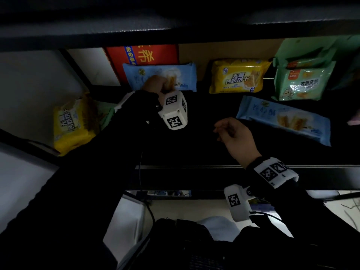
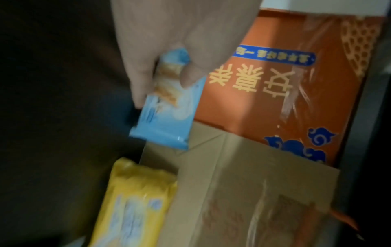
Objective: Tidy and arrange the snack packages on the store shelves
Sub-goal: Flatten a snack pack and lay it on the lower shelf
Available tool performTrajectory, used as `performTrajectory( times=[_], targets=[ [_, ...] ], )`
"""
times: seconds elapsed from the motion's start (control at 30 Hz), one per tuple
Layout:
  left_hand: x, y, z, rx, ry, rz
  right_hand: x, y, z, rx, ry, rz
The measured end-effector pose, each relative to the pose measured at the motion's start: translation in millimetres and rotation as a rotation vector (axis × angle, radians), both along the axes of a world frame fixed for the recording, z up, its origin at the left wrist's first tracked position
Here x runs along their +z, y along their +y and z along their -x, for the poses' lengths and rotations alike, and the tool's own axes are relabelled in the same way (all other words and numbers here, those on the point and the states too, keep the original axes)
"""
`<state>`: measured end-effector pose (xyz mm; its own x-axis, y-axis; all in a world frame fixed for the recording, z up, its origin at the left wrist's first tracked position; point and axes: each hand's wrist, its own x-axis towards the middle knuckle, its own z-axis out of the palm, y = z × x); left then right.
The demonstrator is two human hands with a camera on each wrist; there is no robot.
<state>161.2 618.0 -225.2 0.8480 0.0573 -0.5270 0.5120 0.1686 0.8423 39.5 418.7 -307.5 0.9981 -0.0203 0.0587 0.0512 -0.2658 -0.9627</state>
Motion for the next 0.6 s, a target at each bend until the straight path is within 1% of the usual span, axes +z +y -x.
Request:
performTrajectory(
  times=[0.07,0.13,0.27,0.33,0.4,0.47,0.53,0.6],
  targets=[
    [-1,-7,5,0.005,-0.01,0.106,0,1,0,-0.003,-0.003,0.01],
    [-2,-14,11,0.058,-0.014,0.193,-1,1,0,-0.006,-0.005,0.011],
    [-13,-10,20,0.139,0.004,0.23,-3,0,1,-0.005,-0.008,0.014],
    [-19,-7,26,0.158,0.01,0.203,-2,0,2,-0.001,-0.008,0.001],
    [-22,-13,39,0.136,-0.004,0.118,2,0,2,0.002,-0.001,-0.016],
    [-26,-32,54,0.051,-0.074,-0.049,6,-5,4,-0.005,0.0,-0.004],
    [-32,-61,68,-0.097,-0.199,-0.254,10,-18,9,-0.057,-0.012,0.046],
    [-36,-94,76,-0.269,-0.296,-0.401,15,-43,17,-0.163,-0.061,0.13]
  ],
)
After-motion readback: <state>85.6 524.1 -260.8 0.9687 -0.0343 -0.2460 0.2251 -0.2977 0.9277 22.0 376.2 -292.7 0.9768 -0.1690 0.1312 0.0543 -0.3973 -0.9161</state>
